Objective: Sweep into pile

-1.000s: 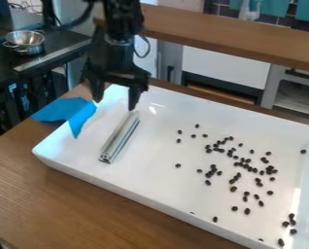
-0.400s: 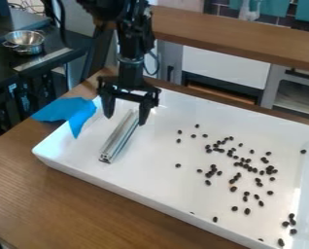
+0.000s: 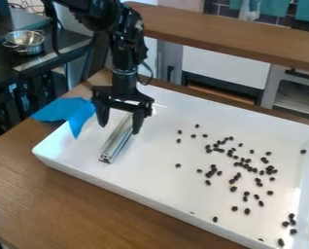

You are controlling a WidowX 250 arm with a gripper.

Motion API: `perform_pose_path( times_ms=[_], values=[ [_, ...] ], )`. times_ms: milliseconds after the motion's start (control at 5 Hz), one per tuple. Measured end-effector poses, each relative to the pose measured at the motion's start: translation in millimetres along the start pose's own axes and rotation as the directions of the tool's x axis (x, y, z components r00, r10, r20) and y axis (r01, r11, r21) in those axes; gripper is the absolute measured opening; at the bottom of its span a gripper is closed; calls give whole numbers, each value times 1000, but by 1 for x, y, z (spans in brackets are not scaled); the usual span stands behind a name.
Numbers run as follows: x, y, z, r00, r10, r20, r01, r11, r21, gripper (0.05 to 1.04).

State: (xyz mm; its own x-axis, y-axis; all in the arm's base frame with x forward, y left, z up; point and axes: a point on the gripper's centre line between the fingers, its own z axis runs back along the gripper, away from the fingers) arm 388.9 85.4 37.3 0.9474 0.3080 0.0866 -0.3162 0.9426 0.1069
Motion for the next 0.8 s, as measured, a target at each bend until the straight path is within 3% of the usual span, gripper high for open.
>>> perform_pose_path(
  times_ms=[200,400,600,800],
  values=[
    [0,1,0,1000,8,2,-8,1000,8,881],
    [0,0,0,1000,11,3,-12,1000,25,584],
    [-1,-12,-6,999,-28,17,27,997,69,348],
    [-4,-20,-8,998,-47,40,42,993,108,340]
  ],
)
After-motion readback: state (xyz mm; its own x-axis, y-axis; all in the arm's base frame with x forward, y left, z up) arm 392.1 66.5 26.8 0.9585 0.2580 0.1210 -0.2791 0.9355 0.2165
